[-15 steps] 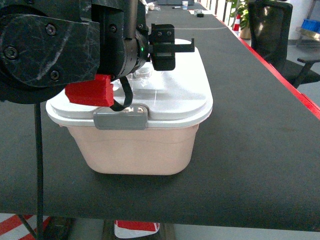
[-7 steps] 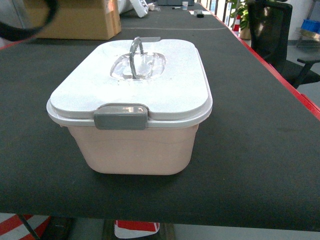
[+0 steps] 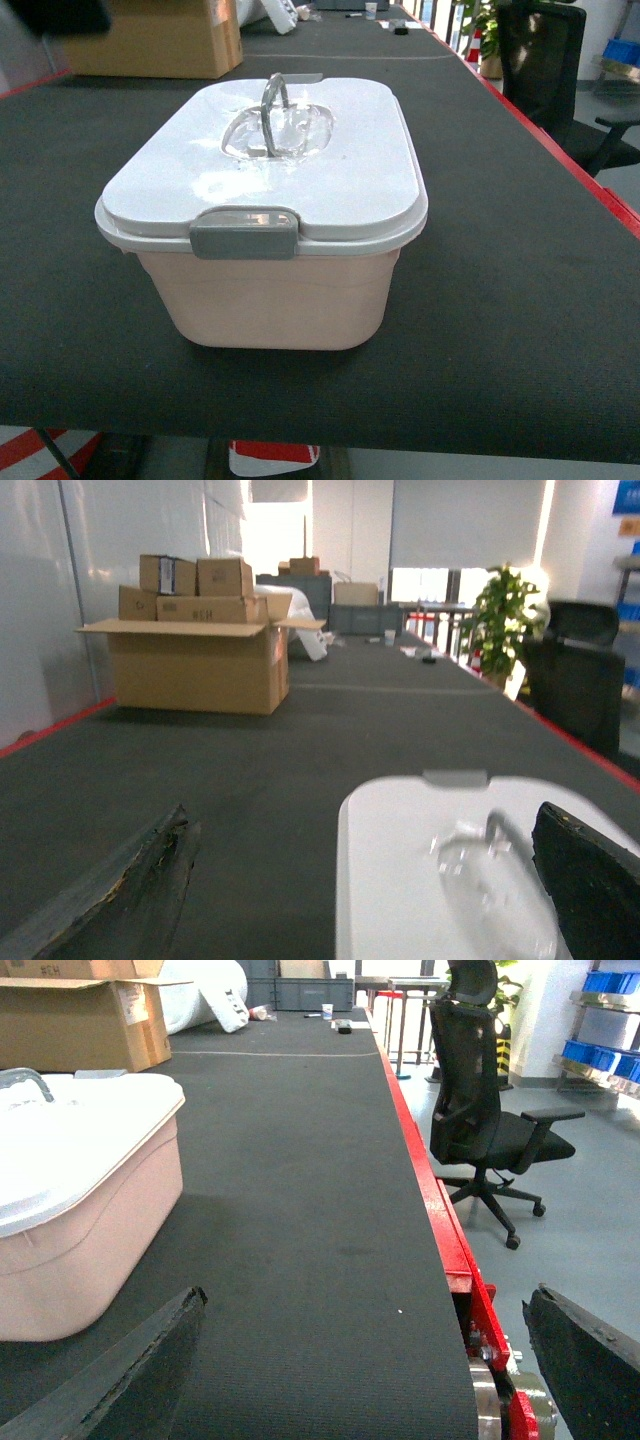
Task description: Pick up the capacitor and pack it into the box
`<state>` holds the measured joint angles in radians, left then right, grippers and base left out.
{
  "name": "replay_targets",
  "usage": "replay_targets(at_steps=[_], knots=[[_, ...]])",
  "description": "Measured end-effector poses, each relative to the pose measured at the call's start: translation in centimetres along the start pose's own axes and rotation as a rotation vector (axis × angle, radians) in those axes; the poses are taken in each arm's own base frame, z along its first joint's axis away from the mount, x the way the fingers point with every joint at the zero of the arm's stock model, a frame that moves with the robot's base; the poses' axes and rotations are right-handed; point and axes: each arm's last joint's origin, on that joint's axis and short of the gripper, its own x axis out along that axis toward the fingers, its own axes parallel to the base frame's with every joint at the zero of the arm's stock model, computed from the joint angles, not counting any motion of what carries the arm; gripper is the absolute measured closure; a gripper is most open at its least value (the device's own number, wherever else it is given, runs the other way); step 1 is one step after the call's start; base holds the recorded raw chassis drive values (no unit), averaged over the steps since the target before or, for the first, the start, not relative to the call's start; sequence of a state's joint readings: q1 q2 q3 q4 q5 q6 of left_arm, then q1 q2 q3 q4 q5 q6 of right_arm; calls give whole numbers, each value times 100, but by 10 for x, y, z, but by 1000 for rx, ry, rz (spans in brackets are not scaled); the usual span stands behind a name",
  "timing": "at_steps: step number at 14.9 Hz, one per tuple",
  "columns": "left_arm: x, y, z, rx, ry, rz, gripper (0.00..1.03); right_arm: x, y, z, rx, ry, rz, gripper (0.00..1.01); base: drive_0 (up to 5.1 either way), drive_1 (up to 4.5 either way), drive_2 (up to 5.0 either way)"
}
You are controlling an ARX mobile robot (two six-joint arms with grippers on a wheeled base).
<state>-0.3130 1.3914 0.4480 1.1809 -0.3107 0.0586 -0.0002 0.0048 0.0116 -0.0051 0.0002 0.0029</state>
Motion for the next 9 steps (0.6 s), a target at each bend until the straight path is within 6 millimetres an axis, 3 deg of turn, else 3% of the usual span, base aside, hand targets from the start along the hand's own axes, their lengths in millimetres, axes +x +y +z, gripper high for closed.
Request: replay_targets(at_steps=[1,3,4,5,9], knots=[[-12,9,-12,21,29,22,5,0,0,0,0,0,0,3,0,0,0],[-47,35,-59,76,202,131,5,0,0,0,0,0,0,3,0,0,0],[-90,37,-138,147,658,-25,23,0,0,0,0,0,0,3,0,0,0],[-99,52,-106,70,490,13,57,0,0,0,0,-2,3,3,0,0,0],[-97,60,-56,15,210,1,102,0,0,0,0,0,0,3,0,0,0]])
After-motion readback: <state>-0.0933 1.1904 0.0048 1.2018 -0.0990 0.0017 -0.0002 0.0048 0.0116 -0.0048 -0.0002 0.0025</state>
